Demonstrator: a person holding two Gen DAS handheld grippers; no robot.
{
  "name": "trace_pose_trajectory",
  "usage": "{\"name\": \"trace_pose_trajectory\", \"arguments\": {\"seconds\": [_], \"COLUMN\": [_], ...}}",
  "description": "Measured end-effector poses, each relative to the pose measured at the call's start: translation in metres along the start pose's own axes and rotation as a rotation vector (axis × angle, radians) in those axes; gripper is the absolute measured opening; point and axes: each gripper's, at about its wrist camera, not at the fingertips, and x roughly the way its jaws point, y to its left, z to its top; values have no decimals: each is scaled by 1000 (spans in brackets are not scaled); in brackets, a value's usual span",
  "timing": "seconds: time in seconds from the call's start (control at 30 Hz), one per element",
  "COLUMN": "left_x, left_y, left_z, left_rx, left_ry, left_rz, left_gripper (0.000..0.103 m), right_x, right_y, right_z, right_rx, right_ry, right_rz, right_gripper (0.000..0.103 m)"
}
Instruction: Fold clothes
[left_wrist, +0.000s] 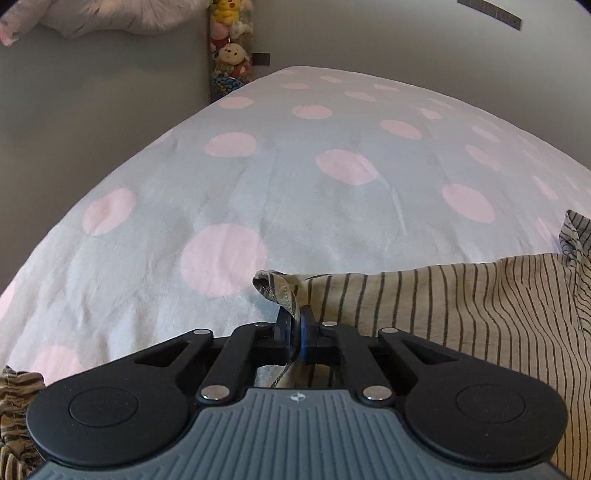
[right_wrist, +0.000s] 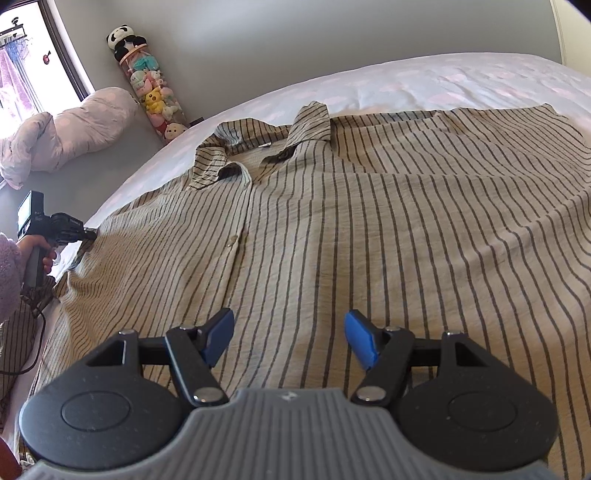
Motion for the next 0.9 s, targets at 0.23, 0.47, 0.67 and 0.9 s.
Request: {"name": "trace_pose_trajectory", "arguments": {"seconds": [0.23, 0.47, 0.67, 0.9], "left_x": [-45, -68, -39, 0], "left_y": [-31, -88, -138, -170], "left_z": [21, 36, 26, 9], "left_rx": [47, 130, 165, 140], "left_ry": [-35, 2, 66, 143], "left_rz": [-12, -42, -64, -106], "left_gripper": [1, 1, 1, 4], "right_x": [-11, -27, -30, -23], "right_y": [2, 4, -2, -10], "right_z": [3, 5, 6, 4], "right_rx": [4, 12, 43, 73], "right_ry": [-40, -99, -115, -96], "right_rz": [33, 83, 109, 121], "right_gripper": [70, 70, 70, 70]}}
